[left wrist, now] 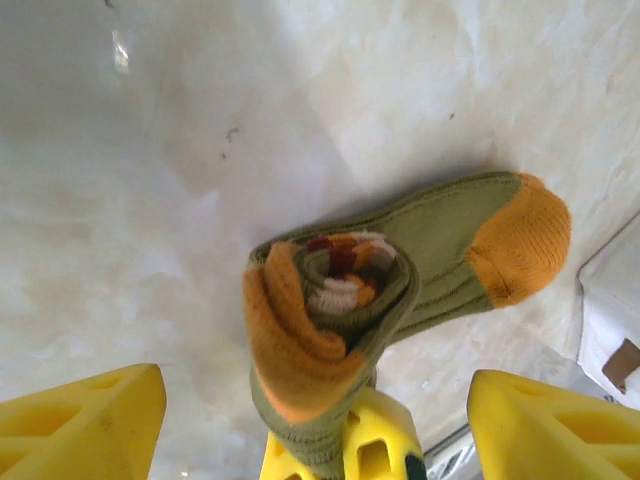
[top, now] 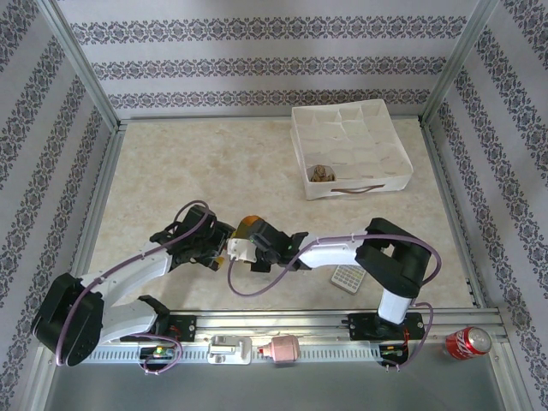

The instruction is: Roll the socks

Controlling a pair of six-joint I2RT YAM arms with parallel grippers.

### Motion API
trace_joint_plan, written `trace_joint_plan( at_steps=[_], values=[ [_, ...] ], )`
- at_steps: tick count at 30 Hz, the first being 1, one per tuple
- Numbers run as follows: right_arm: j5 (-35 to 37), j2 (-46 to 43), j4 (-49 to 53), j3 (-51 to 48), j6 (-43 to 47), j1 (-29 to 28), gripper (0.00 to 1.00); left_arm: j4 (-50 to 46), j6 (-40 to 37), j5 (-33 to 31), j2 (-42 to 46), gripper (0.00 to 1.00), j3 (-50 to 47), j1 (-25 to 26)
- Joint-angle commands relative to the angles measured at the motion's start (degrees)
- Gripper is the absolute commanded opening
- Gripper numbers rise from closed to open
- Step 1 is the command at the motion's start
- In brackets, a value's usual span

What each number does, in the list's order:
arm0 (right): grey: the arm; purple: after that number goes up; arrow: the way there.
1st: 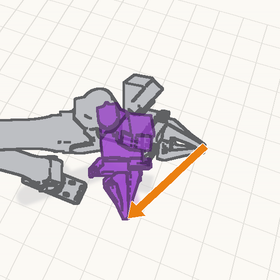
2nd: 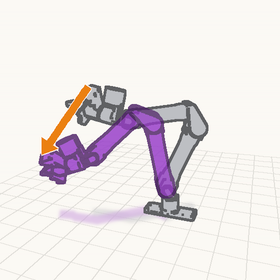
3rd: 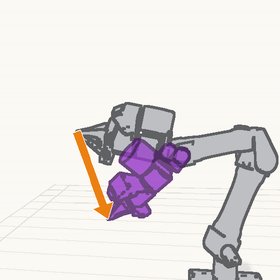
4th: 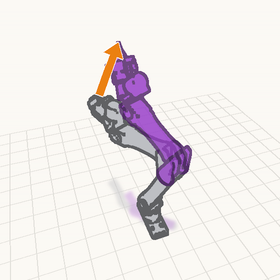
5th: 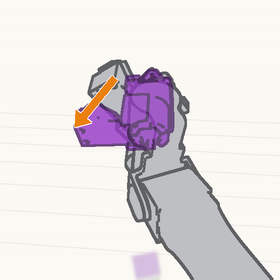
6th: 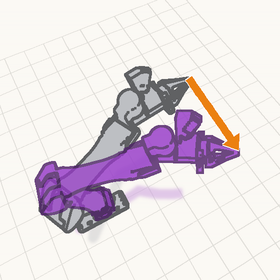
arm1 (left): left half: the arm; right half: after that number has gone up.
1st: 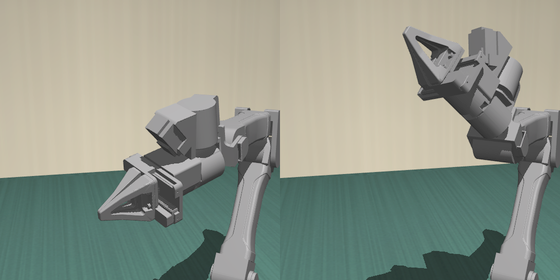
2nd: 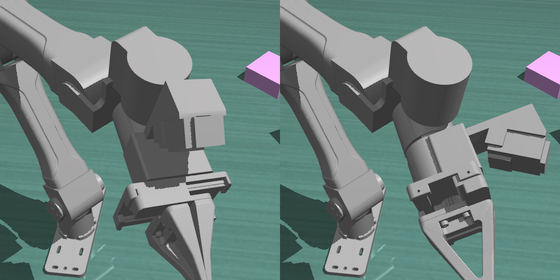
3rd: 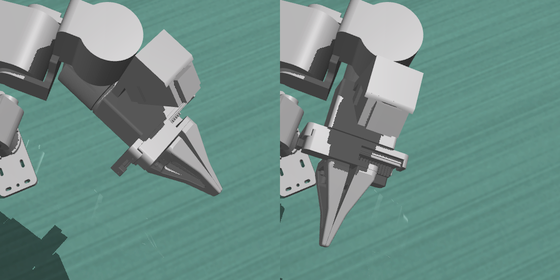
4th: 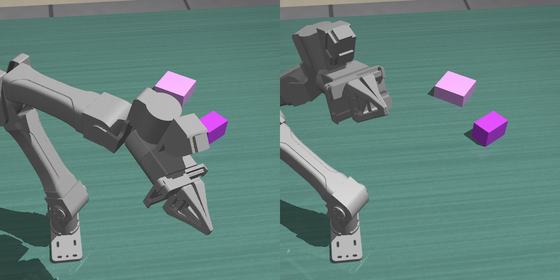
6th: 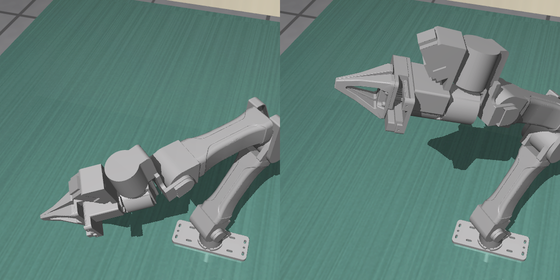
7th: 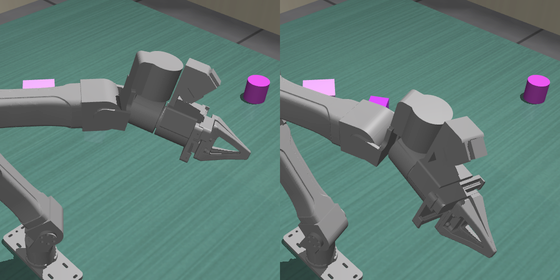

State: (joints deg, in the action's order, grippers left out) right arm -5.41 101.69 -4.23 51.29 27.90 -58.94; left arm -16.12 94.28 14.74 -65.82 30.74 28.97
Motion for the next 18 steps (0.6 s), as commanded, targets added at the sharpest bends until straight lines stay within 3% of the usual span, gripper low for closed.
trace_joint_plan(
  at_steps=[1, 10, 18],
  values=[
    [-8.59, 4.51, 13.91, -0.31, -4.76, 2.72, 0.00, -4.71, 2.53, 0.88, 1.33, 0.78, 0.01, -0.91],
    [-27.17, 8.95, 21.29, 6.75, -9.31, 9.89, 0.00, 1.87, 3.10, 1.50, 1.95, 0.71, -2.89, -0.92],
    [-41.44, 14.67, 23.13, 10.47, -16.74, 16.61, 0.00, 8.92, 2.15, 2.34, -2.56, 0.68, -2.74, -0.52]
  ],
)
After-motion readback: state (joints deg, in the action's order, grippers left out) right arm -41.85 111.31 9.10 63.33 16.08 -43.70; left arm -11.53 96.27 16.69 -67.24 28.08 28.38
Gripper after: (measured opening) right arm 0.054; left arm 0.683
